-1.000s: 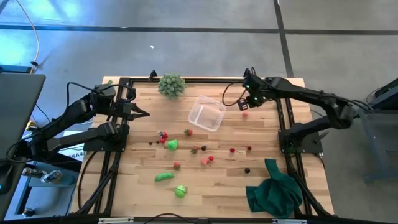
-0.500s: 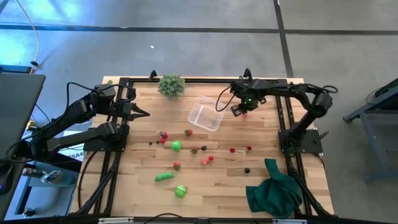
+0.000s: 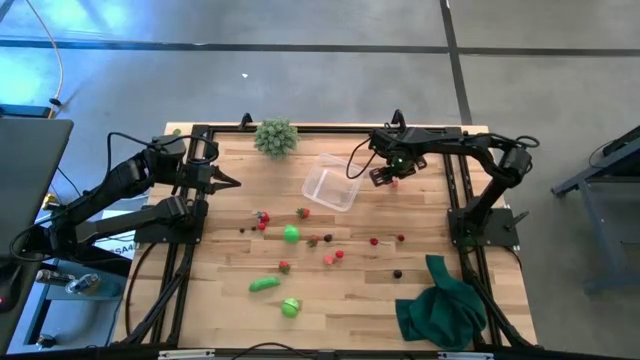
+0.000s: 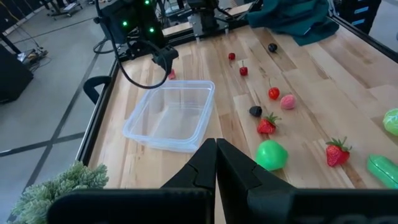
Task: Pick and placing Produce into tupperware
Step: Put the peach into the transparent container
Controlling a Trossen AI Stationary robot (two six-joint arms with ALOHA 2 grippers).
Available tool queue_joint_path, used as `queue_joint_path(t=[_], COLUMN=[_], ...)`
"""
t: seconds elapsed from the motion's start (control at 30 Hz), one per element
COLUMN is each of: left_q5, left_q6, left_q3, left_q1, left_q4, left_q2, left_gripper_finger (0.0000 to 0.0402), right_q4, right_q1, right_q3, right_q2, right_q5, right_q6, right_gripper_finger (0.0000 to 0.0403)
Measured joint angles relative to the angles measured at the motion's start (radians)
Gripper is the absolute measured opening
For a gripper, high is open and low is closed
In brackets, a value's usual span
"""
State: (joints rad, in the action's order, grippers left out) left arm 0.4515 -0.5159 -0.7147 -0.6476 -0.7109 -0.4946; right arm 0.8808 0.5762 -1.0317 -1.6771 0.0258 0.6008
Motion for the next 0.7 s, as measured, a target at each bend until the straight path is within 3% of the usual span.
queue_joint_path(t=[0.7], left_q5=[0.000], left_q6=[0.000], left_q3=[0.000], left_q1=[0.000], left_q4=[0.003], left_q2=[0.000], left_gripper_finger=[0.0003], right_q4=[-0.002], right_q1=[-0.003], right_q3=[0.000], right_q2=[-0.068], right_q5=[-0.012], right_q6=[0.048], right_gripper_finger=[0.0204])
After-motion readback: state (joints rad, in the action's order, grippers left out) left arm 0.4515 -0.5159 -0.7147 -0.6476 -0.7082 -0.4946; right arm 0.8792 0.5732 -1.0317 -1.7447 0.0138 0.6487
